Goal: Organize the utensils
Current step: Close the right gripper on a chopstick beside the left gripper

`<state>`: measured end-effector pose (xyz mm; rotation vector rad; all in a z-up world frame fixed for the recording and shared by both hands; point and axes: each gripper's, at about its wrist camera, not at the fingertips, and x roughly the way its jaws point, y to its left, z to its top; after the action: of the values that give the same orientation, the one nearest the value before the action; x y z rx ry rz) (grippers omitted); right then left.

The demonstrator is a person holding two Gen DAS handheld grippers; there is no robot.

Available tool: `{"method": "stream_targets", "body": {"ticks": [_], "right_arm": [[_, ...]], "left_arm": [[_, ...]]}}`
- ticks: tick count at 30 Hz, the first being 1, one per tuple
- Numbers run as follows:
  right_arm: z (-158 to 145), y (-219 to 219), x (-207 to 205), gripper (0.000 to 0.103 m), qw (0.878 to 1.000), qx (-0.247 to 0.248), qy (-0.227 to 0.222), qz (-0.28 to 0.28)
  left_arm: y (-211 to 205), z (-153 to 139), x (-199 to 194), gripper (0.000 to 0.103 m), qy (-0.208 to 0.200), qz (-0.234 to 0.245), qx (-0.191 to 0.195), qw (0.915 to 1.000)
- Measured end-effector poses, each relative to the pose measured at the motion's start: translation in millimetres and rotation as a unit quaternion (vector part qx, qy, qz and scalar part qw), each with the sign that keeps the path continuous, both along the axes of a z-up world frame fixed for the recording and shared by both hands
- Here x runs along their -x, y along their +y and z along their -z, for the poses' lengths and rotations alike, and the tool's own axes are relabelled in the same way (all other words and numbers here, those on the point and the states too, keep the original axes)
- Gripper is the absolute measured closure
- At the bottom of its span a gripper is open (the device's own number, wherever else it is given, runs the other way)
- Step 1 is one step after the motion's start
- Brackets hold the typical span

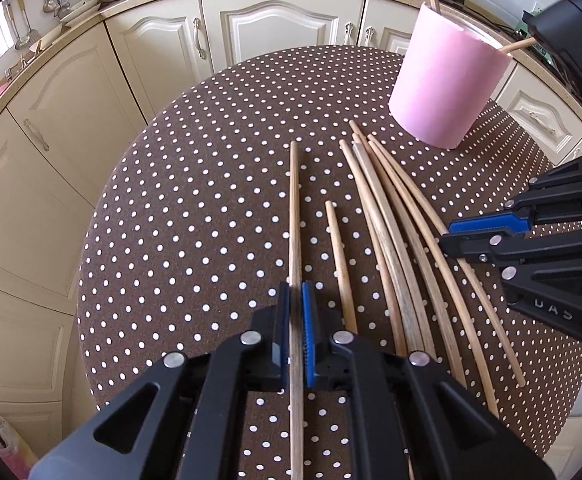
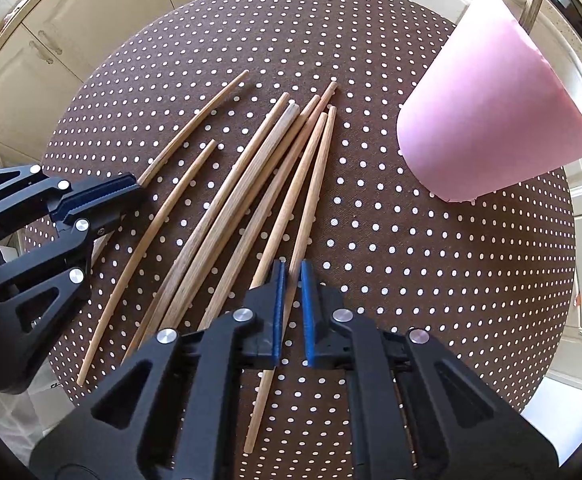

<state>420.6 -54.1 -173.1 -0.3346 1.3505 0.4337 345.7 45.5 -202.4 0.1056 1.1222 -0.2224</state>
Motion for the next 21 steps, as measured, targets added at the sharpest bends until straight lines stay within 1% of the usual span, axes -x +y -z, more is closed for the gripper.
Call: {"method": "stream_targets", "body": {"ticks": [9,21], "right_arm": [[0.9,-11.3,3.0,0.095,1.0,-0.016,-0.008,-0.009],[0.8,-29.5,22.2,0.097,0.998,-0.047,-0.05,-0.002]], "left_arm": [[0.7,-0.9,0.9,0.097,-0.006,-0.001,0.004,1.0],[-2.8,-0.6,-2.9,0.097,-0.006,-0.001,0.029,0.9995]]}}
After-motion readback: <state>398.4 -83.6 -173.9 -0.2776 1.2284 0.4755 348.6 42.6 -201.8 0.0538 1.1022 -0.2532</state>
